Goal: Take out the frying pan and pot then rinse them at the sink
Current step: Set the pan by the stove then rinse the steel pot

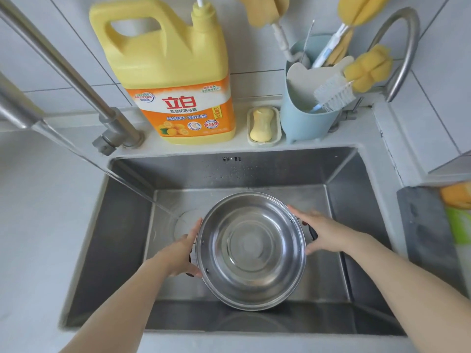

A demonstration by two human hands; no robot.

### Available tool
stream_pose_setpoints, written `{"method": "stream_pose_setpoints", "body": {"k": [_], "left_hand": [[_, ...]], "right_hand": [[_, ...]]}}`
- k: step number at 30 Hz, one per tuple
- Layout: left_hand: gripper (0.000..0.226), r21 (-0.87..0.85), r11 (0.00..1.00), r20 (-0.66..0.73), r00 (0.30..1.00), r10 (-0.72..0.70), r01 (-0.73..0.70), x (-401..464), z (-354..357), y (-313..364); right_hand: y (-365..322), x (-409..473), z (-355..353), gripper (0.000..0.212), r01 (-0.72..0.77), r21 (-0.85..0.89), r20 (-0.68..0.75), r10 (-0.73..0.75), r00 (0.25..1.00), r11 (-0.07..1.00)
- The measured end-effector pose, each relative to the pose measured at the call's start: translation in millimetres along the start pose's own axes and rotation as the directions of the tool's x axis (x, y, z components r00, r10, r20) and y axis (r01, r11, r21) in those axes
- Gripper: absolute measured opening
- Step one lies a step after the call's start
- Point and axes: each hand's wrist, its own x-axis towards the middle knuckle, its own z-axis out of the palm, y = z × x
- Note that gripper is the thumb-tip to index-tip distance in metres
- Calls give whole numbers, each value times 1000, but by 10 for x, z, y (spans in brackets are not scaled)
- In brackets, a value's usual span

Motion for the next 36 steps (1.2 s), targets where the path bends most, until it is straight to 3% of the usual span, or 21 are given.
{"method": "stream_pose_setpoints", "body": {"k": [11,14,16,18,20,22,24,28,32,34,36], "left_hand": [[137,36,999,-38,999,-13,14,65,51,-64],[116,69,997,-114,993,-36,45,-5,36,-31],[92,-39,990,-244,960,-139,133,-107,-14,-42],[63,-251,951,-476,832,-285,181,-271,-161,-52],[45,-457,887,-686,606,-403,72,-480,-460,-14],[46,-571,816,-765,415,-492,-86,-654,-855,-7],[44,-621,746,-772,349,-531,-239,-721,-1239,14],[30,-713,506,-698,427,-575,-485,-607,-1691,280],[29,-763,324,-606,444,-660,-559,-429,-1858,471],[35,-773,346,-600,436,-671,-532,-380,-1853,539],[27,-727,443,-670,397,-628,-525,-357,-1836,630]], "right_hand": [[97,160,26,122,-5,6,15,5,1000,1000],[123,176,41,122,-15,8,13,15,1000,1000],[132,177,43,121,-17,8,6,17,1000,1000],[143,176,47,120,-16,15,7,16,1000,1000],[156,173,54,121,-10,22,8,10,1000,1000],[164,173,56,122,-8,21,6,7,1000,1000],[170,180,52,123,-4,14,-5,4,1000,1000],[156,185,42,125,14,-1,4,-14,1000,1000],[160,177,50,123,11,2,0,-11,1000,1000],[178,183,67,123,9,-3,-12,-9,1000,1000],[184,192,78,122,3,-6,-15,-3,1000,1000]]}}
